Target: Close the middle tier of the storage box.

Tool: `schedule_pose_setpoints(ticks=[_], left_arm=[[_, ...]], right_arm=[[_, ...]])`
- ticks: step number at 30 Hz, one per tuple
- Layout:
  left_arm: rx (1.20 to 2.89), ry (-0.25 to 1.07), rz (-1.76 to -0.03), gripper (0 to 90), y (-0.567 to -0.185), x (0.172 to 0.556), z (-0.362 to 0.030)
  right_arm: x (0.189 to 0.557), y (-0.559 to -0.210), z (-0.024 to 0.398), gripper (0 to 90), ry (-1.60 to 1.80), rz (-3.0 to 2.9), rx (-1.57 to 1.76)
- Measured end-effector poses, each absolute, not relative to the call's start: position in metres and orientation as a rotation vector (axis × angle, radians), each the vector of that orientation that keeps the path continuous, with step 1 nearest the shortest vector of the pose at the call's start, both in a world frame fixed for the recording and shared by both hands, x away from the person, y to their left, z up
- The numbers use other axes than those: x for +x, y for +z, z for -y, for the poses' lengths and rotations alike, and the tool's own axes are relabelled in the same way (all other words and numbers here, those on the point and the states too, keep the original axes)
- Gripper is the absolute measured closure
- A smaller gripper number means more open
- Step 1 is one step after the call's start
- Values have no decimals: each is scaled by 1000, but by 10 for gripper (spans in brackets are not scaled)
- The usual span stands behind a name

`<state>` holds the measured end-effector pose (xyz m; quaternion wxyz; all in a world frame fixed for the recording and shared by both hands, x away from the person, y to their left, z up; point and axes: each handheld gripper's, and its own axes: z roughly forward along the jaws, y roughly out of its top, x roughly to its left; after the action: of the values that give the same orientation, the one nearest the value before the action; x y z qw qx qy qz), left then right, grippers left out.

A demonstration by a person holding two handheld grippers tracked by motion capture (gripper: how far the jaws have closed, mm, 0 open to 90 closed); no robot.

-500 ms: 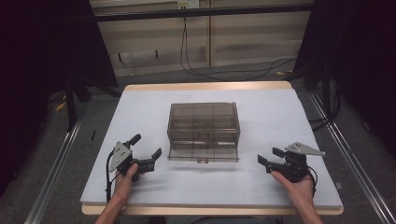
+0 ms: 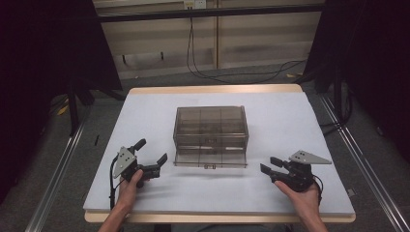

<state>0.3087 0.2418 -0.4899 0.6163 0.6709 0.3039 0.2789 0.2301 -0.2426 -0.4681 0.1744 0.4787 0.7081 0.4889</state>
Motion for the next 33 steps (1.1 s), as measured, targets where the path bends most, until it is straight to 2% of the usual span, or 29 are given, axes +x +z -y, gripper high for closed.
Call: schedule_pose_setpoints(ticks=[5,6,9,18,33], left_arm=[[1545,642,-700,10,-490,309,-242],[1545,641,-700,10,-490,309,-242],[1542,641,-702,10,-490,309,-242],[1547,644,-697,10,-490,309,-242],[1546,647,-694,10,-490,308,-242]], right_arm=[[227,-467,238,540,1410,-2028,1321],[226,-466,236,580,1424,-2037,1305],[225,-466,235,606,1428,-2051,1294],[220,-463,225,774,1449,-2132,1227],[216,-453,220,900,1477,-2186,1152]])
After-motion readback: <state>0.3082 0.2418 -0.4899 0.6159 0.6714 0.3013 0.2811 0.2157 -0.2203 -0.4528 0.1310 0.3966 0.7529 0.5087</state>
